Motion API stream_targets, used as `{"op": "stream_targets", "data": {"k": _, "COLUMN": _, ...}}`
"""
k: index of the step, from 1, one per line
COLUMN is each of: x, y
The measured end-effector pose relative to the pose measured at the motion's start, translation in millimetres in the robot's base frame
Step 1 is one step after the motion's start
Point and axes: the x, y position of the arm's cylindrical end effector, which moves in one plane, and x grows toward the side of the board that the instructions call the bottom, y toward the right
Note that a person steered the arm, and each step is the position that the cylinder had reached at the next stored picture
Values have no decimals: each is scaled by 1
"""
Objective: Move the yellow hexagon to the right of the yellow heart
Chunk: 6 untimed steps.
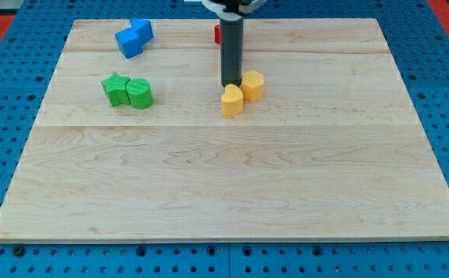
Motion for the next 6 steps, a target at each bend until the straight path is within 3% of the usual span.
{"op": "stream_targets", "data": {"k": 2, "x": -22, "y": -9}}
{"op": "stream_targets", "data": {"k": 3, "x": -38, "y": 21}}
{"op": "stream_targets", "data": {"k": 4, "x": -13, "y": 65}}
{"op": "stream_targets", "data": {"k": 6, "x": 7, "y": 56}}
